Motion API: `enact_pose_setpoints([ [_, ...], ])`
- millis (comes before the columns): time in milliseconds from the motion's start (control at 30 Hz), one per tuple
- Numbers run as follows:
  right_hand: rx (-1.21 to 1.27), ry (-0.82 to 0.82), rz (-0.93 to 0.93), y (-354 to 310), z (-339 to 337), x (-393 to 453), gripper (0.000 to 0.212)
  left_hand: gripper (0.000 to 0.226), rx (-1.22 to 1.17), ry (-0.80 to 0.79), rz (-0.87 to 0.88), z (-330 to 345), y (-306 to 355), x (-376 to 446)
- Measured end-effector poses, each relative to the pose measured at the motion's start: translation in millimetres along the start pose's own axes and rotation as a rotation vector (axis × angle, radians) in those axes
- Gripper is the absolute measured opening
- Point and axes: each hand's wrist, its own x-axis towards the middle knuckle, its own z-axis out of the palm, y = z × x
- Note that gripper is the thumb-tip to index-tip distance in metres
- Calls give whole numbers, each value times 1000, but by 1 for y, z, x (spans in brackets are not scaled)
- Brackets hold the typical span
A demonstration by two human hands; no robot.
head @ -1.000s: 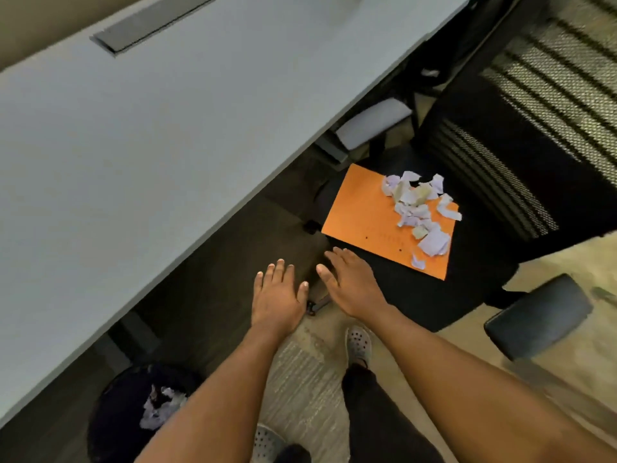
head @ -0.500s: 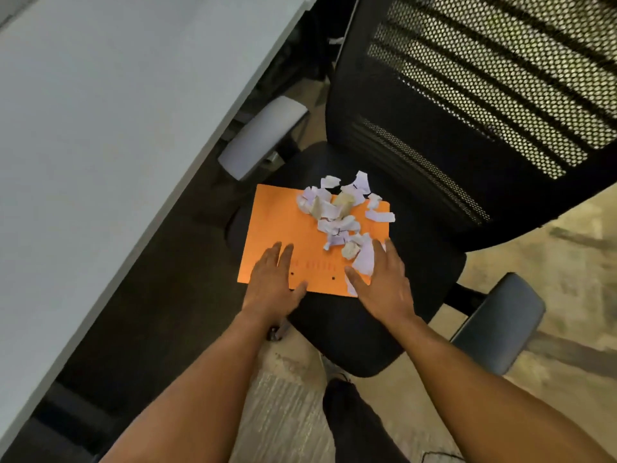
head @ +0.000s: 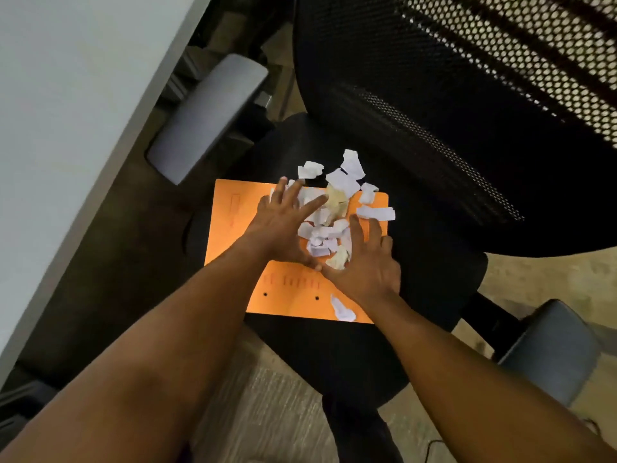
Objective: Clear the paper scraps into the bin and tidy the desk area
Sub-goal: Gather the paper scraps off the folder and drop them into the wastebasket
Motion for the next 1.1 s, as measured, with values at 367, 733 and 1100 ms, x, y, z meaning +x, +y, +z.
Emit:
enact_pose_setpoints([
  [367, -27, 166, -344, 10, 11, 9, 46, 57, 9, 155, 21, 27, 13, -38],
  [733, 8, 26, -266, 25, 11, 11, 36, 42, -177, 112, -88, 32, 36, -55],
  [1100, 447, 192, -182, 1, -14, 4, 50, 11, -499, 425, -387, 9, 40, -74],
])
